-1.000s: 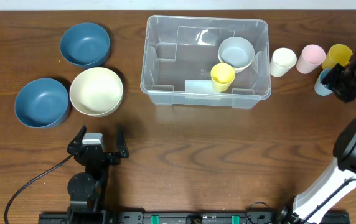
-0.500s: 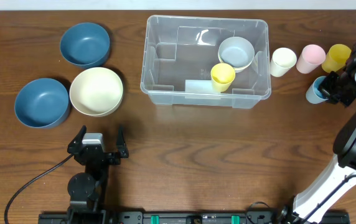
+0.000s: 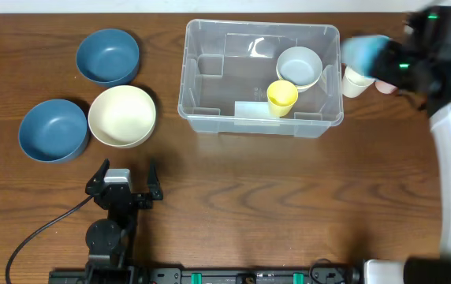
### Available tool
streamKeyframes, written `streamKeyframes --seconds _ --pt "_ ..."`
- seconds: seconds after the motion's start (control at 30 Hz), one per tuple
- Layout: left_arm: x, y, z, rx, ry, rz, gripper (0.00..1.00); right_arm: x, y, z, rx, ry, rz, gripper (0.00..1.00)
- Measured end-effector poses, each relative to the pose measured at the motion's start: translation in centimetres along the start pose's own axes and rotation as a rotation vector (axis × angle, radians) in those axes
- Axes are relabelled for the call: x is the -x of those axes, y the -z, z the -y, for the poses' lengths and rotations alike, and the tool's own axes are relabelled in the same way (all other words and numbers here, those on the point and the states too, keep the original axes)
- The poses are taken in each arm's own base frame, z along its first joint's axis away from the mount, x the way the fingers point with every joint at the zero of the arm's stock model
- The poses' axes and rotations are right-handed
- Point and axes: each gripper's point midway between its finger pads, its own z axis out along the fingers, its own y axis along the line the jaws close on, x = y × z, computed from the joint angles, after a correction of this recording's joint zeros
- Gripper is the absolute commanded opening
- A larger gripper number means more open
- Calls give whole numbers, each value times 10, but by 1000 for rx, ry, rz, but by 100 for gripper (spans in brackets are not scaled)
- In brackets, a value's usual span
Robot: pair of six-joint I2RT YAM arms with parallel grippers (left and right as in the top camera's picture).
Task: Pack container
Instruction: 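Lower the light-blue cup into the yellow cup in the bin, then open the right gripper and withdraw toward the cream cup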
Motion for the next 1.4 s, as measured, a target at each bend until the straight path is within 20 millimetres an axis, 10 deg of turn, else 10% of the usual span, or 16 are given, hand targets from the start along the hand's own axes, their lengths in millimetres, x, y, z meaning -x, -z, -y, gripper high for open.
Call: streamKeyframes --seconds 0.13,0.27,0.57,1.0,1.07,1.2,1.4 --pt "0 0 0 0 0 0 98 -16 3 -68 79 143 21 2" --pt "0 0 0 0 0 0 98 -41 -27 -89 48 202 -43 1" --pt "0 0 0 0 0 0 98 -95 -111 -58 -119 186 -258 1" --pt "0 0 0 0 0 0 98 -127 -151 -32 -228 170 -365 1" --pt "0 0 0 0 0 0 98 -131 -156 -28 -240 169 -377 10" --pt "0 0 0 0 0 0 98 -137 -164 -23 -263 160 -395 61" --pt "0 0 0 0 0 0 98 -147 -176 -14 -285 165 -427 67"
